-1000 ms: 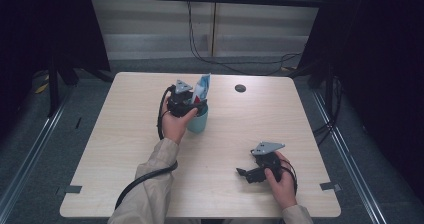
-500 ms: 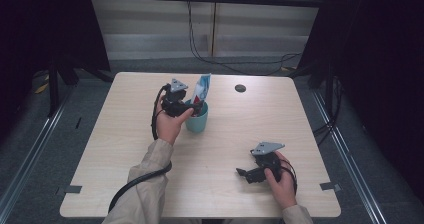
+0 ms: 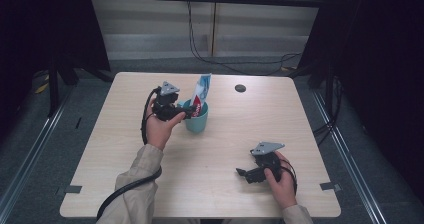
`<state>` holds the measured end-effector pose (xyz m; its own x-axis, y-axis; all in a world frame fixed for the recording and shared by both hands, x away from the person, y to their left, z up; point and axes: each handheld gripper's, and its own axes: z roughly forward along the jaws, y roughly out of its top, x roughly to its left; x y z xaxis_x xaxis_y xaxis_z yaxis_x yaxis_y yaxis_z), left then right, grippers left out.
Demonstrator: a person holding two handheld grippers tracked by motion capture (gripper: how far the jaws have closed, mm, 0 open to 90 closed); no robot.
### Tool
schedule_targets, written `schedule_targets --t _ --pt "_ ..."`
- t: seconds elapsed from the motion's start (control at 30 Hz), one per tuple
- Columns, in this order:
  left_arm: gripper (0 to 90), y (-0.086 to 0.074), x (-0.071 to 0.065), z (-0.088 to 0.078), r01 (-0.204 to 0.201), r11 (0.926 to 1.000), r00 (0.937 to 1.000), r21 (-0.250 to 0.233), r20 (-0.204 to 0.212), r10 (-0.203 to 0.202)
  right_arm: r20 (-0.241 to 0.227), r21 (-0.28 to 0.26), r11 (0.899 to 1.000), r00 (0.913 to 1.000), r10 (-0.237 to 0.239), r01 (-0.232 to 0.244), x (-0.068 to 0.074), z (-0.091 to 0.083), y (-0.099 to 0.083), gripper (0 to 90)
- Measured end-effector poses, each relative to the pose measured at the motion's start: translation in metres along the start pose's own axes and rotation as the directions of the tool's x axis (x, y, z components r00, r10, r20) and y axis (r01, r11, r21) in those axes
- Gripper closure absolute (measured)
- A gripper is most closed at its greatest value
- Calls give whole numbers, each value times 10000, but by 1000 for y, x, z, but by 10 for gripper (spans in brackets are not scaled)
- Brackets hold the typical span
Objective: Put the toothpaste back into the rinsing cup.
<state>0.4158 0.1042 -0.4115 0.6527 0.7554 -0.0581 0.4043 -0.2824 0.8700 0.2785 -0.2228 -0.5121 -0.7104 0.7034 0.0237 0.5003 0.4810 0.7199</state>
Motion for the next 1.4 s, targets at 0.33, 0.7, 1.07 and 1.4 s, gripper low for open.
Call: schedule_targets --t 0.33,0.7,1.07,1.4 --pt "157 -13 9 -19 436 9990 9990 -55 111 -435 -2 2 10000 10000 0 0 0 0 0 102" --pt "147 -25 15 -28 741 9972 9968 -23 301 -740 -36 15 10000 10000 -1 1 0 0 0 101" --pt "139 -41 16 -31 898 9960 9944 48 562 -899 -53 8 10000 10000 -17 17 0 0 0 101" --pt "135 -67 14 -31 974 9952 9913 131 877 -982 -68 7 10000 10000 -30 30 0 0 0 101"
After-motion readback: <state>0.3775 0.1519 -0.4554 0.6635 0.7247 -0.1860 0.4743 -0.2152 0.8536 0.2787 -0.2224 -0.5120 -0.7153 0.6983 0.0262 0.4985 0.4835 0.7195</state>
